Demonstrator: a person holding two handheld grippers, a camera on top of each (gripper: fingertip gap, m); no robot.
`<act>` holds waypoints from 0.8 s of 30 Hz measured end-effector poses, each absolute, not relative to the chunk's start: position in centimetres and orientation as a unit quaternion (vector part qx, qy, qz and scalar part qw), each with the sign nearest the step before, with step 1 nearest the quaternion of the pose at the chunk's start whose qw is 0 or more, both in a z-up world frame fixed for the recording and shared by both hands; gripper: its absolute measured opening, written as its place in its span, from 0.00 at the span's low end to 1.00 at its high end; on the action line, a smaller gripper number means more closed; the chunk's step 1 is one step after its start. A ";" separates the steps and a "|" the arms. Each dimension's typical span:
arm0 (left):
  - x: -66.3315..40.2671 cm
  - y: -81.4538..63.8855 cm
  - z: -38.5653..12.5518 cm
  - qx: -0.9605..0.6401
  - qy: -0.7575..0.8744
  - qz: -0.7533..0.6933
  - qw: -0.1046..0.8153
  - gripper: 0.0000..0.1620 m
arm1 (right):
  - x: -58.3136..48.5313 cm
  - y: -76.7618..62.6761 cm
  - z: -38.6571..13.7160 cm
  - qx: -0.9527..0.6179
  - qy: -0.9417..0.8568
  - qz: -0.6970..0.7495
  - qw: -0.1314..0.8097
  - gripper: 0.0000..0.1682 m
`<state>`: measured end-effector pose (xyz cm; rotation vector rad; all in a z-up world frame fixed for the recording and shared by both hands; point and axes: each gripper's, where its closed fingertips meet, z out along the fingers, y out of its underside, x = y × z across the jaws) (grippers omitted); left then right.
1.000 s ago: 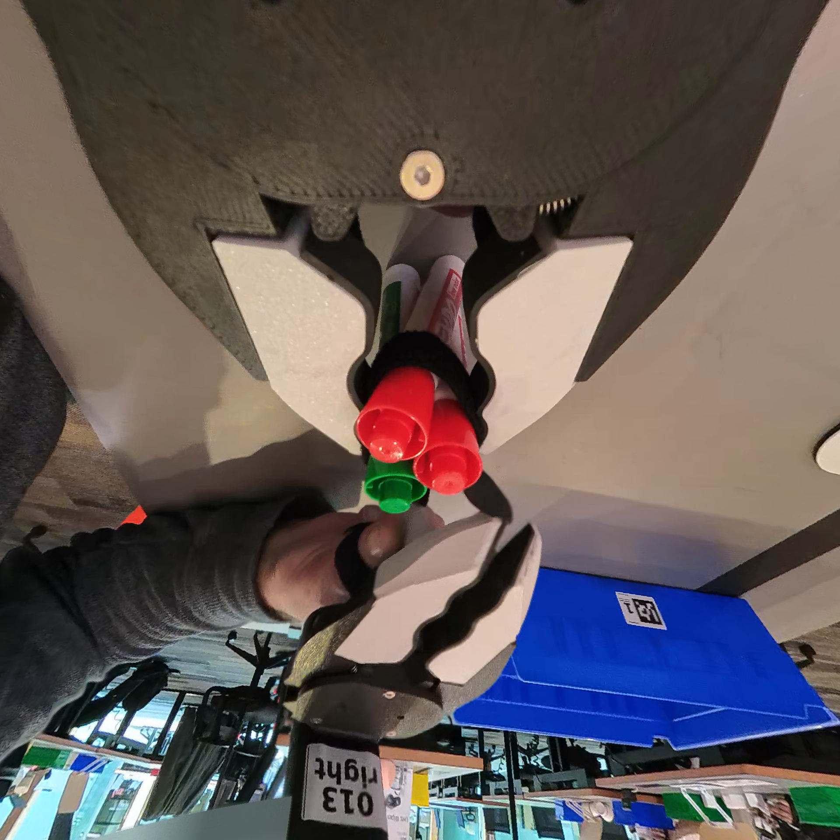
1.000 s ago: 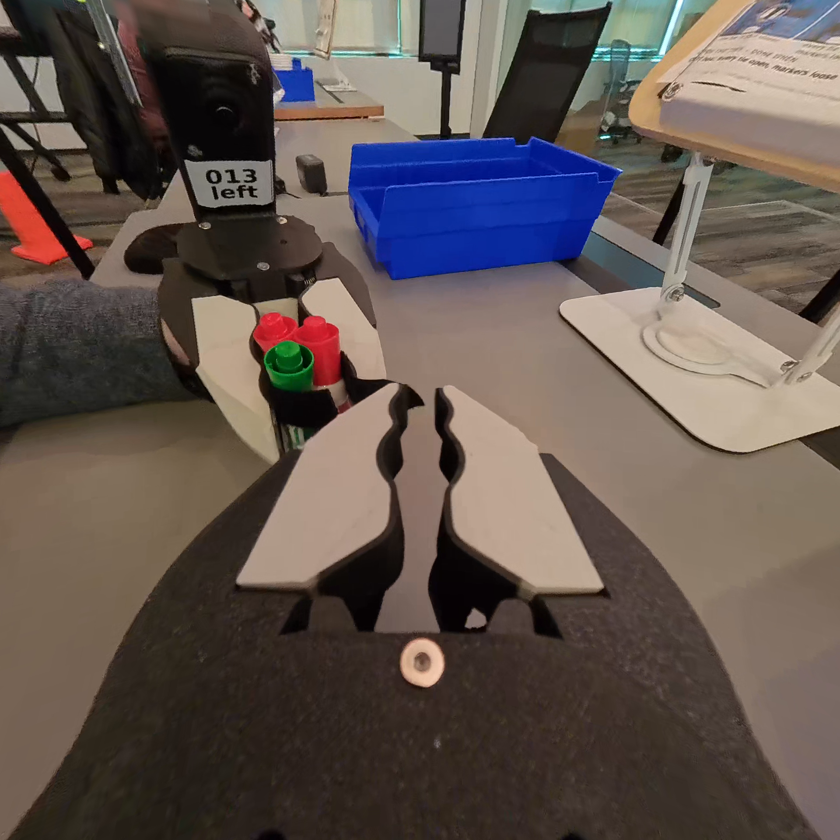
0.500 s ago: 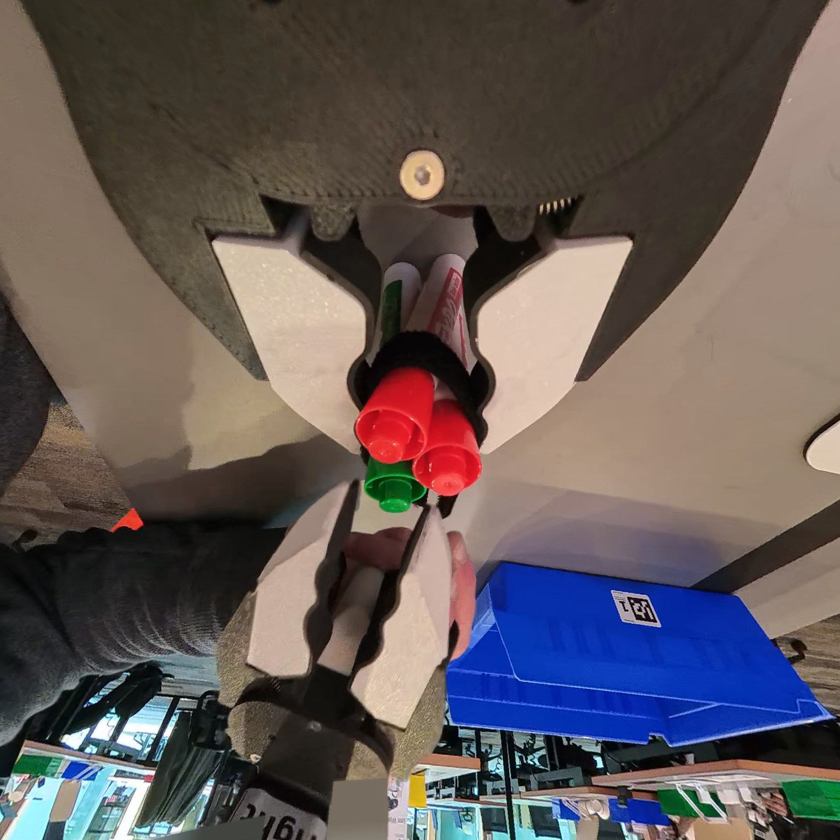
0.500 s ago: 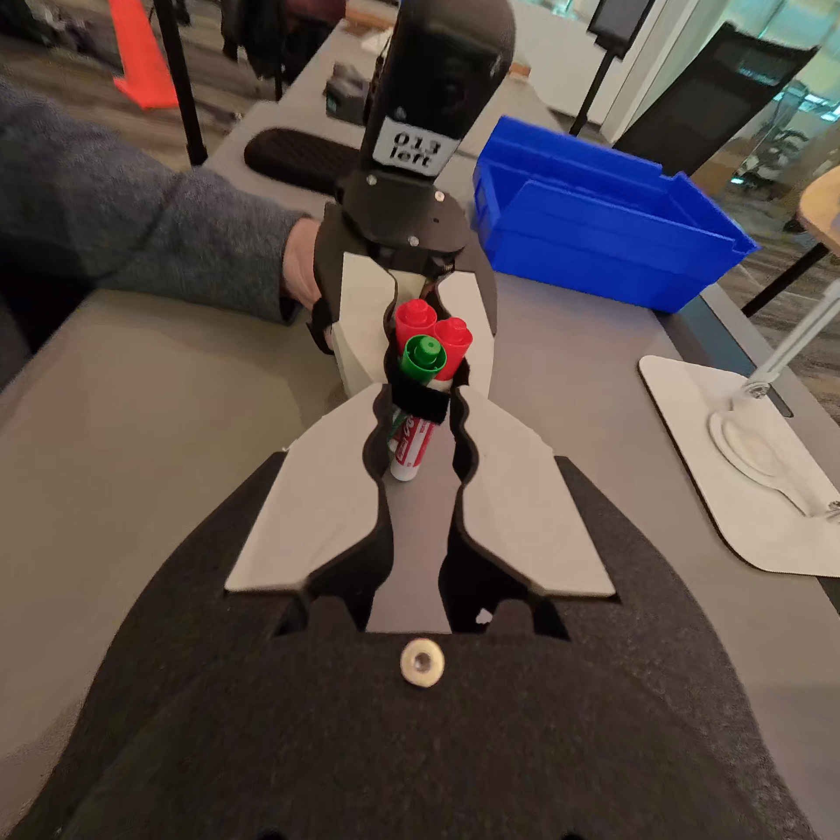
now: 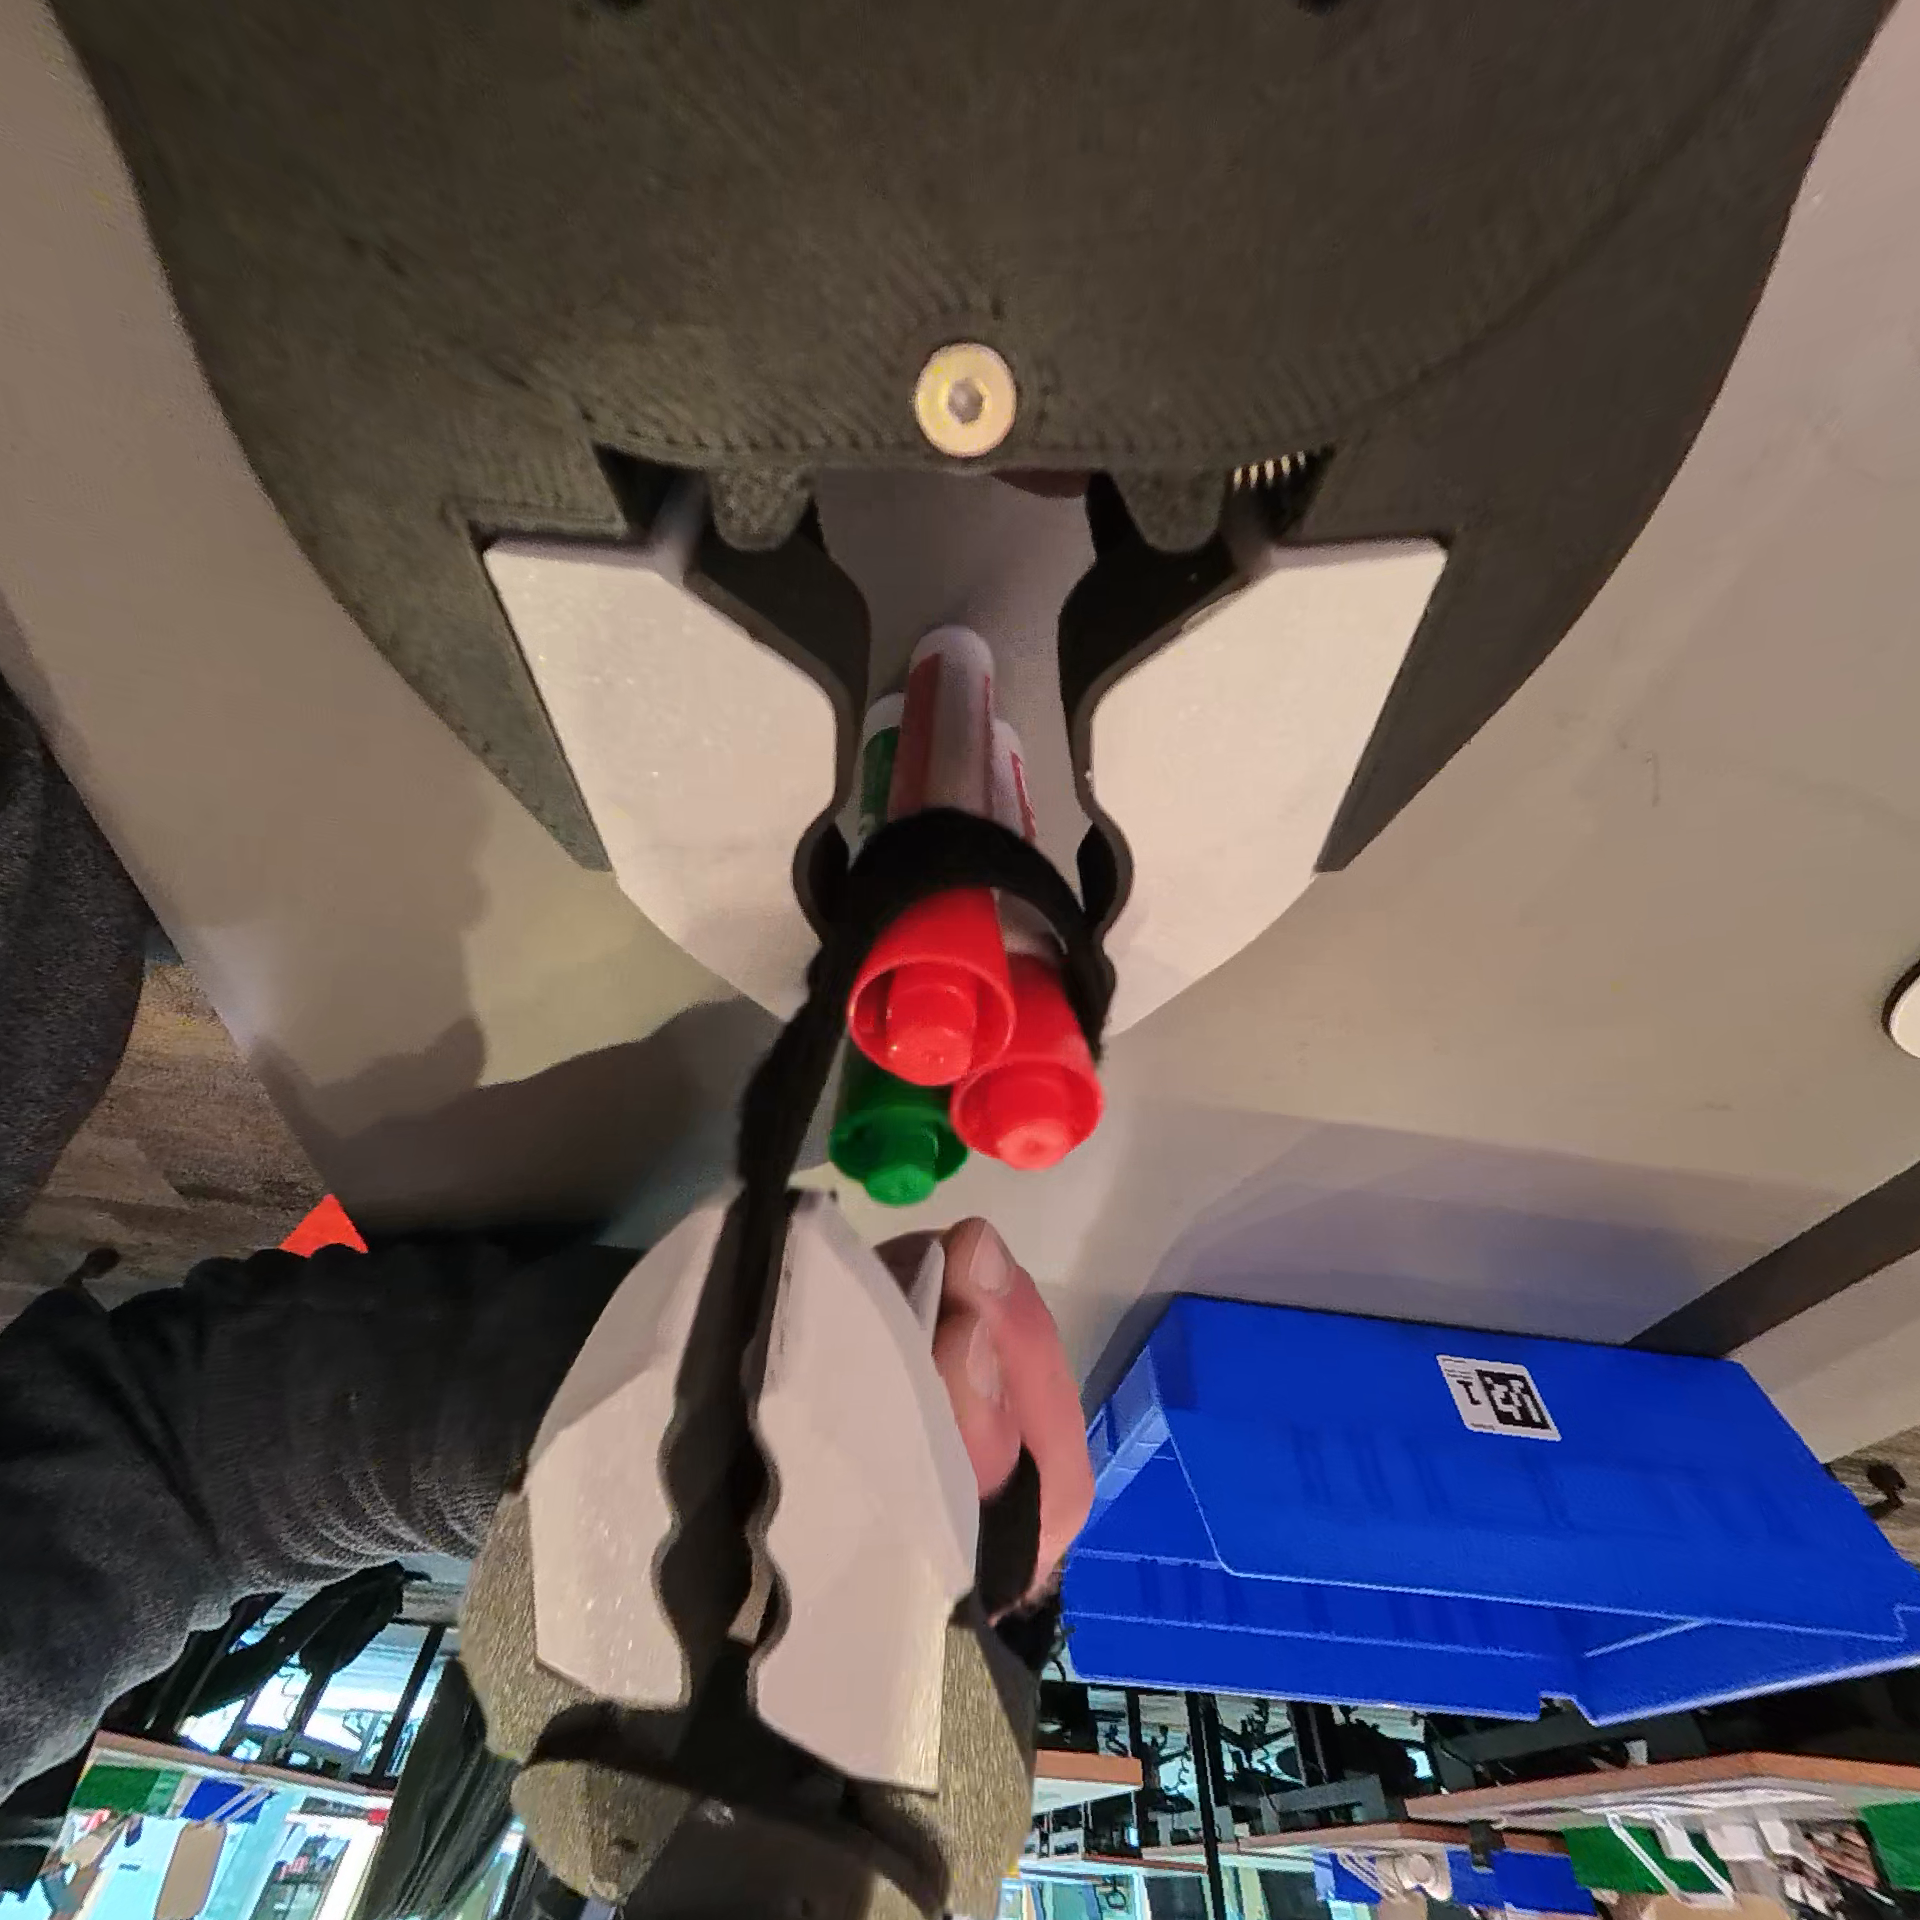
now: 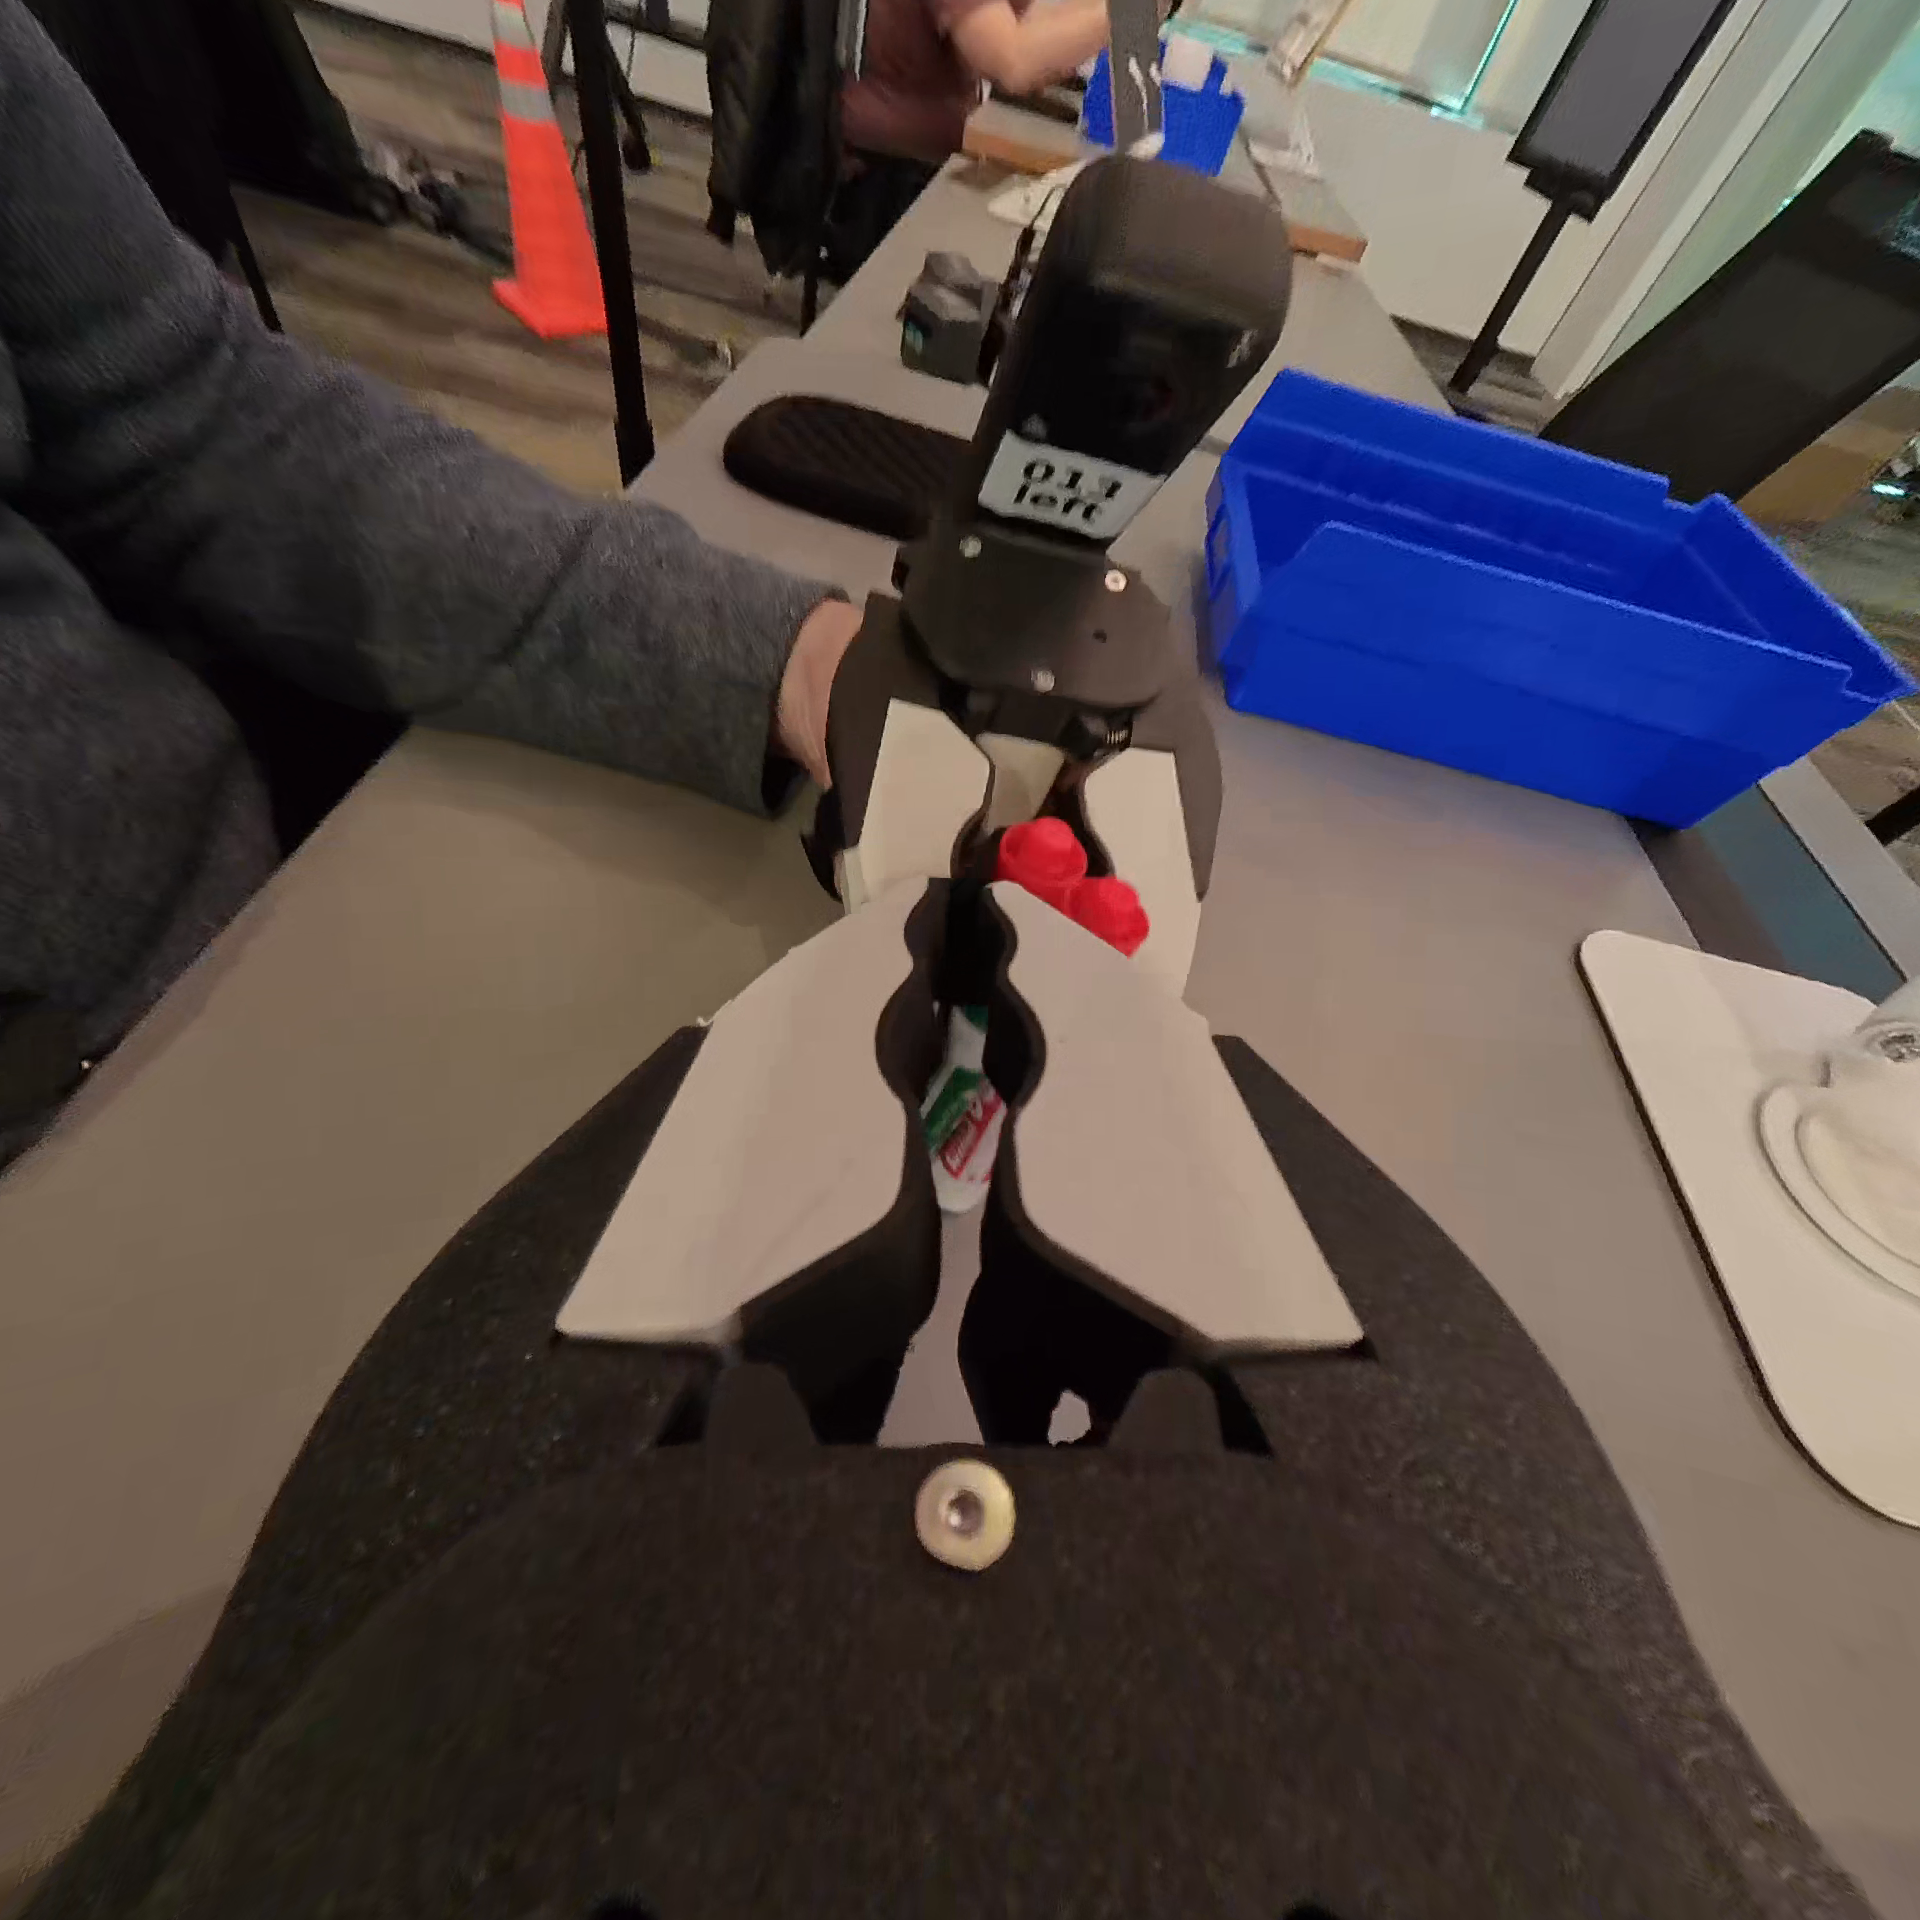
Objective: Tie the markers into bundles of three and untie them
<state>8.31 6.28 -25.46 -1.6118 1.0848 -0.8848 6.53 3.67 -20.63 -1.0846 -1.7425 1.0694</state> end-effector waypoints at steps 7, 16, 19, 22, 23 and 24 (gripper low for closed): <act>8.2 6.4 -25.8 -0.666 0.451 -0.349 0.481 0.14 | 6.2 4.0 -18.2 -0.426 -0.657 0.442 0.437 0.01; 8.0 6.8 -26.0 -0.675 0.448 -0.336 0.481 0.12 | 9.0 8.8 -15.6 -0.475 -0.594 0.434 0.484 0.02; 8.1 7.0 -26.6 -0.687 0.453 -0.322 0.469 0.12 | 11.5 11.1 -13.7 -0.488 -0.563 0.423 0.515 0.02; 8.2 7.0 -26.8 -0.688 0.457 -0.314 0.469 0.12 | 15.2 14.5 -11.6 -0.518 -0.526 0.378 0.559 0.02; 8.2 7.0 -26.7 -0.687 0.454 -0.318 0.470 0.12 | 16.9 16.2 -11.4 -0.539 -0.514 0.348 0.570 0.02; 8.1 7.0 -26.6 -0.687 0.452 -0.320 0.471 0.11 | 18.7 18.1 -11.5 -0.564 -0.502 0.314 0.576 0.02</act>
